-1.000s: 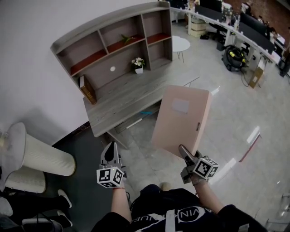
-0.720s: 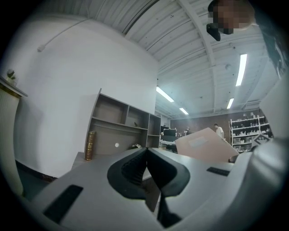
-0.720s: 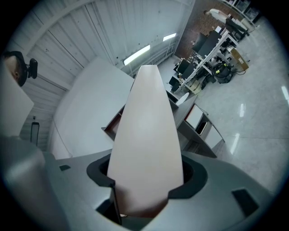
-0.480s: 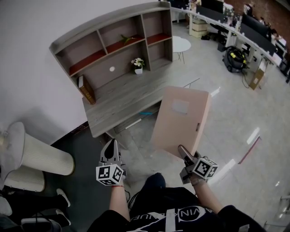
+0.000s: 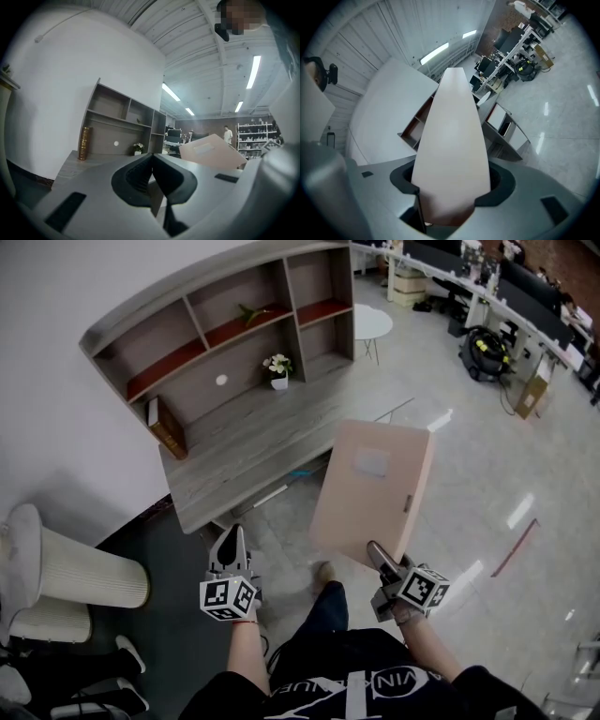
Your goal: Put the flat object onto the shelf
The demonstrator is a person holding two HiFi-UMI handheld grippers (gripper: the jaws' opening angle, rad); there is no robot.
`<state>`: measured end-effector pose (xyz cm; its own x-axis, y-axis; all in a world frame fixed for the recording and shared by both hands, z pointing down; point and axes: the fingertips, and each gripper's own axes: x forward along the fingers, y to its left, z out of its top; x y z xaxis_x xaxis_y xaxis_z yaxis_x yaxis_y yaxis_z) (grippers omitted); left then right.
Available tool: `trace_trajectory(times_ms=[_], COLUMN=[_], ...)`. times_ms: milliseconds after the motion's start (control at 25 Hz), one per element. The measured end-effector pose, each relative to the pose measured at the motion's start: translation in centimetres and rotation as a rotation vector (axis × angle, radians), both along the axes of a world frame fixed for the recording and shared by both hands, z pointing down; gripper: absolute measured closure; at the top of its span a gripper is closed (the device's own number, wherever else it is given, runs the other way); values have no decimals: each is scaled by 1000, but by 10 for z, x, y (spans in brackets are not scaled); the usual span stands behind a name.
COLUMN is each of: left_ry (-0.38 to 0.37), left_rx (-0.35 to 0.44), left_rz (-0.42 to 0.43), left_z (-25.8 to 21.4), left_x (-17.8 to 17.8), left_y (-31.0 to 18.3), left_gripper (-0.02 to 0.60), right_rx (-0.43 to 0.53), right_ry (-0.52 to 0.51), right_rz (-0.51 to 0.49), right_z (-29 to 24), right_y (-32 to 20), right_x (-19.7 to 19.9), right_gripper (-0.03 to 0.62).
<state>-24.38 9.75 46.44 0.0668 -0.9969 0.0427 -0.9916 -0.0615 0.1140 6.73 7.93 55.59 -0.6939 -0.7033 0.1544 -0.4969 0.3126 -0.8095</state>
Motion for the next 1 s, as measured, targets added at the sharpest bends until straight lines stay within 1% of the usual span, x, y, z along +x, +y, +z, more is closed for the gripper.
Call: trace_trajectory(times_ms=[200, 320, 480, 640, 840, 1000], left_ry=[9, 34, 25, 46, 57, 66], left_rx=[-1, 4, -2, -5, -11, -12], left_rz=[34, 42, 80, 87, 101, 105], left_z=[4, 4, 3, 4, 6, 10], left_x=[2, 1, 5, 1, -1, -9], left_y=[-48, -78, -117, -153, -195, -225], left_gripper=[577, 577, 577, 577, 577, 577], right_rx=[-11, -23, -28, -36, -41, -56], right_ry=[14, 5, 15, 12, -15, -21], right_rz=[10, 19, 34, 39, 46, 60], right_z=[2, 2, 1, -1, -7, -4], right_y=[-38, -62, -93, -122, -160, -189], right_x=[-3, -5, -6, -10, -17, -25], right_gripper=[298, 298, 298, 298, 298, 298])
